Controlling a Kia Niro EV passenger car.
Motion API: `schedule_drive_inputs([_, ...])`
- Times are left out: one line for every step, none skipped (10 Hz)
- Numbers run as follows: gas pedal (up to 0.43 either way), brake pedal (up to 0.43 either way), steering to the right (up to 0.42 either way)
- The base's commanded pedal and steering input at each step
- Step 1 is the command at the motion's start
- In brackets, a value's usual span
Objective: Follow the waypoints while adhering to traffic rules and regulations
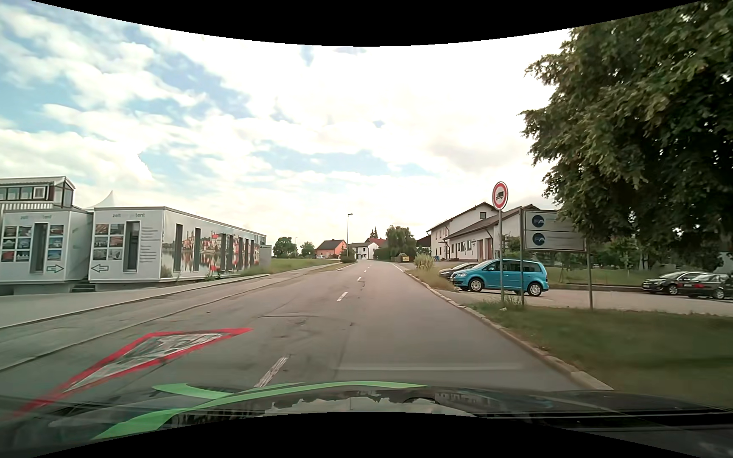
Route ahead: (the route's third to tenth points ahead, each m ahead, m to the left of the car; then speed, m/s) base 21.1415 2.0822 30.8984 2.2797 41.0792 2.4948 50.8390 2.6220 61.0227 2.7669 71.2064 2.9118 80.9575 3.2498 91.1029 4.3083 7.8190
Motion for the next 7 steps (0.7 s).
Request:
schedule_drive_inputs([0.268,0.000,-0.011])
schedule_drive_inputs([0.268,0.000,-0.010])
schedule_drive_inputs([0.268,0.000,-0.010])
schedule_drive_inputs([0.268,0.000,-0.010])
schedule_drive_inputs([0.268,0.000,-0.010])
schedule_drive_inputs([0.268,0.000,-0.009])
schedule_drive_inputs([0.268,0.000,-0.009])
